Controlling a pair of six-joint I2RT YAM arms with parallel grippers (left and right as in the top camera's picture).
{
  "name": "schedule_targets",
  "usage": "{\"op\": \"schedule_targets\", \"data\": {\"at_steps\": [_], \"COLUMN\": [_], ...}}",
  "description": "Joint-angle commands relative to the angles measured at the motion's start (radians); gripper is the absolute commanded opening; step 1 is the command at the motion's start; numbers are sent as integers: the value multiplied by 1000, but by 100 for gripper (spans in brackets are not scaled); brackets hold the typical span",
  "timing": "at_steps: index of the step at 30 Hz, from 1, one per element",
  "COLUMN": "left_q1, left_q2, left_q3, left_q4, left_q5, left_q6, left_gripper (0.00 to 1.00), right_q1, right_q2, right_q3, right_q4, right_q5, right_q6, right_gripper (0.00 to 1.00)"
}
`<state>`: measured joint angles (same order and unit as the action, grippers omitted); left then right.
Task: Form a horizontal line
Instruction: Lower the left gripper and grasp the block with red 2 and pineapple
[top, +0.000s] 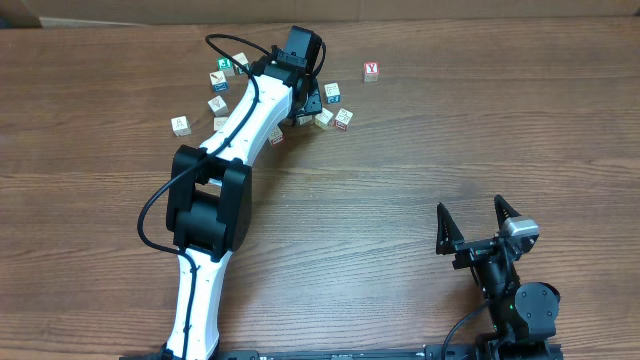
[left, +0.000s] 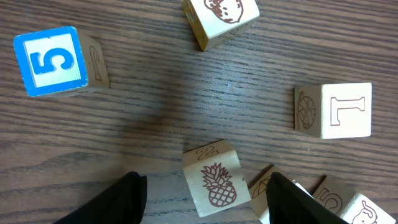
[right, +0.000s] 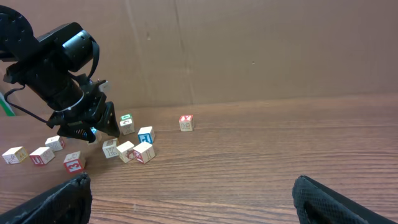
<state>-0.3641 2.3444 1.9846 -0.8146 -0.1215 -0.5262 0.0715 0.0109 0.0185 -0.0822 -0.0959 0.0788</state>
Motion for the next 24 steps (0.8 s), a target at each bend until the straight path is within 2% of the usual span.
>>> {"op": "schedule_targets", "data": {"at_steps": [1, 6, 9, 15, 20, 24], "left_q1": [4, 1, 1, 5, 8, 16], "left_q2": [18, 54, 74, 83, 83, 83], "left_q3": [19, 16, 16, 16, 16, 16], "left_q4": [4, 12, 17, 35, 38, 39], "left_q5": [-19, -19, -16, -17, -18, -18], "left_q6": [-35, -59, -58, -55, -14, 11], "left_gripper": [57, 57, 53, 35, 48, 49], "right_q1": [-8, -8, -8, -8, -8, -8], "right_q2": [-8, -8, -8, -8, -8, -8], "right_q3": [-10, -10, -10, -10, -10, -10], "right_q4": [5, 5, 5, 5, 5, 5], "right_q5": [13, 13, 13, 13, 13, 13], "right_q6": [-2, -2, -2, -2, -2, -2], "right_gripper": [100, 100, 100, 100, 100, 100]}}
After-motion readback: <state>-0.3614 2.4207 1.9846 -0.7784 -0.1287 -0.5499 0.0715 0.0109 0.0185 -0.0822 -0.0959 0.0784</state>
